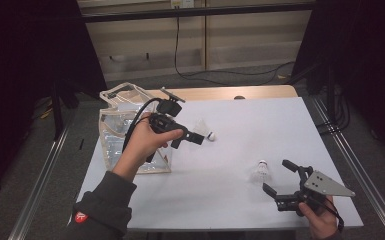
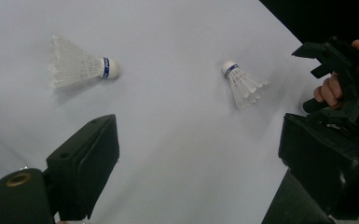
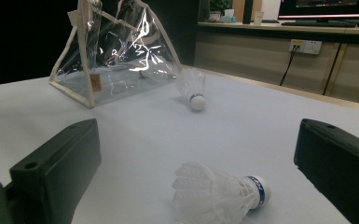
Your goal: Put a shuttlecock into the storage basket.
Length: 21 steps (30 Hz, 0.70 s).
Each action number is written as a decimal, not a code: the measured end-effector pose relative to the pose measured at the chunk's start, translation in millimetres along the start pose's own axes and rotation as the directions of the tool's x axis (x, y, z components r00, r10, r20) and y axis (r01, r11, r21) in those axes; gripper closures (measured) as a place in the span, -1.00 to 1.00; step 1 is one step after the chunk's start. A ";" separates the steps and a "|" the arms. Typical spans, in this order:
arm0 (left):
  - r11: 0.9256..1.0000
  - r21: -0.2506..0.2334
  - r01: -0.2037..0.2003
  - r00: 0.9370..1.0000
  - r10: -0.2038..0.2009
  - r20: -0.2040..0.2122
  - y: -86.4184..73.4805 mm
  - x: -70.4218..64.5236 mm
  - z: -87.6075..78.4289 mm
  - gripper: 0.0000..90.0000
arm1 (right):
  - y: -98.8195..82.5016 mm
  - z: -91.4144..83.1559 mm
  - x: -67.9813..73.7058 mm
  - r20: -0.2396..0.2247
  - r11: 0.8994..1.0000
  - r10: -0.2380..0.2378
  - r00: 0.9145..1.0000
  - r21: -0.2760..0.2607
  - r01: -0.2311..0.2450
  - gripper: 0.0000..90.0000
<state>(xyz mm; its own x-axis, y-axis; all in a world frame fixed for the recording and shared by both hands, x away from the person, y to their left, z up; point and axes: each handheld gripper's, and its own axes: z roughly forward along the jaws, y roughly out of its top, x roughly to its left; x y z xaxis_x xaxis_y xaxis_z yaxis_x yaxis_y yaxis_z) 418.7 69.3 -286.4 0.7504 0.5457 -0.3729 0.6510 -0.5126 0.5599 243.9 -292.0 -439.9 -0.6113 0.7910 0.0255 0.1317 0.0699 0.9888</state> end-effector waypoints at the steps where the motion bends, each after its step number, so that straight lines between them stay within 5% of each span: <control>1: 1.000 0.005 -0.006 1.000 0.006 0.000 -0.6 -0.2 1.1 -0.72 | 0.0 0.0 0.1 0.000 1.000 0.002 1.000 0.000 -0.002 -0.99; 21: 0.999 0.019 -0.027 0.999 0.027 0.029 -11.3 -4.6 21.2 -0.74 | 0.0 0.2 0.2 -0.002 1.000 -0.001 1.000 0.001 0.001 -0.99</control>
<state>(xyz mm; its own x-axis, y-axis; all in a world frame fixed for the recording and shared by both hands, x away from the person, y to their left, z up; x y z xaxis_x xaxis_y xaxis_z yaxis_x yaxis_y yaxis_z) 410.3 58.5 -306.7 0.7705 0.5124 -0.3792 0.6324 -0.5396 0.5557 243.9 -291.7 -440.0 -0.6132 0.7896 0.0246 0.1320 0.0717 0.9887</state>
